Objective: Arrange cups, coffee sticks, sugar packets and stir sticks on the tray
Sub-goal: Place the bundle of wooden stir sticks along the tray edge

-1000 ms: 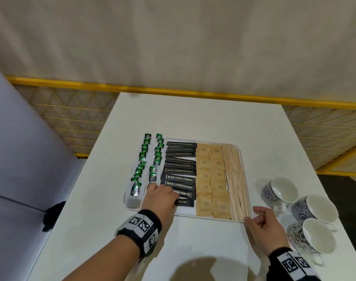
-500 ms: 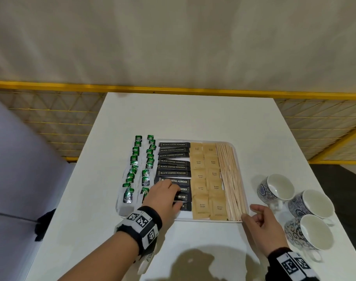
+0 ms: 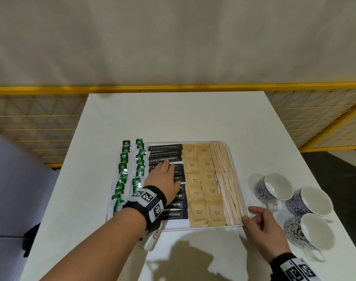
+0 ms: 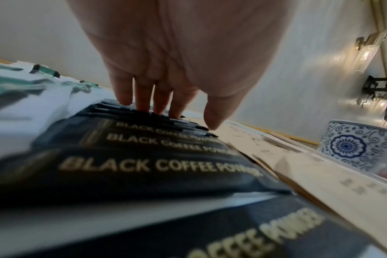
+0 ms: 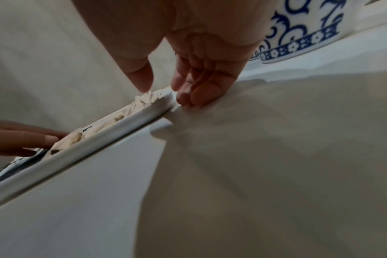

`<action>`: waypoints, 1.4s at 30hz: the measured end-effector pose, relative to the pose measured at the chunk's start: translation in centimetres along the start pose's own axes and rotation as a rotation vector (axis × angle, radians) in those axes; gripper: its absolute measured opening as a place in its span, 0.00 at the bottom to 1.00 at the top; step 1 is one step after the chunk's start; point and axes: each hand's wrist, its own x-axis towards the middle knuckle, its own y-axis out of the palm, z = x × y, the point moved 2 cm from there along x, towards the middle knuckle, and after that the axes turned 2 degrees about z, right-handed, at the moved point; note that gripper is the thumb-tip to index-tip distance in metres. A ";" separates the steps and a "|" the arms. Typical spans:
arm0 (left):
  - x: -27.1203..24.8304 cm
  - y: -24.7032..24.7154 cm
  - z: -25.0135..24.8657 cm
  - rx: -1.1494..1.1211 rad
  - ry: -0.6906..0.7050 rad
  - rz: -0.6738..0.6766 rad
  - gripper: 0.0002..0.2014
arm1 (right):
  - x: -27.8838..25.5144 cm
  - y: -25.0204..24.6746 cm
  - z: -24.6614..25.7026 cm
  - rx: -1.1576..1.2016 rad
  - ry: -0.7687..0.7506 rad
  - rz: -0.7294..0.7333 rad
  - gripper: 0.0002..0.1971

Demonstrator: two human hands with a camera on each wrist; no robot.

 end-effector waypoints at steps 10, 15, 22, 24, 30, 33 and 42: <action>3.1 -1.2 0.2 -0.056 -0.025 -0.012 0.33 | 0.3 -0.1 -0.4 0.049 0.039 -0.020 0.09; 2.9 -0.7 0.4 -0.040 -0.008 -0.001 0.33 | 0.3 -0.1 -0.3 0.050 0.049 -0.028 0.09; 3.6 -1.6 0.3 -0.062 -0.011 -0.007 0.36 | 0.3 -0.1 0.2 0.047 0.073 -0.025 0.08; 4.3 -2.0 0.2 -0.050 -0.023 0.009 0.36 | 0.2 -0.2 0.4 0.045 0.076 -0.026 0.08; 5.2 -2.1 0.4 -0.026 -0.037 0.032 0.35 | -0.1 -0.3 0.6 0.045 0.087 -0.017 0.09; 3.9 -2.9 0.5 -0.089 -0.033 -0.044 0.34 | -0.1 -0.3 0.5 0.055 0.095 -0.020 0.10; -10.1 -2.1 13.1 -0.574 -0.473 -0.350 0.17 | 0.9 -0.4 -1.1 0.035 0.089 -0.050 0.12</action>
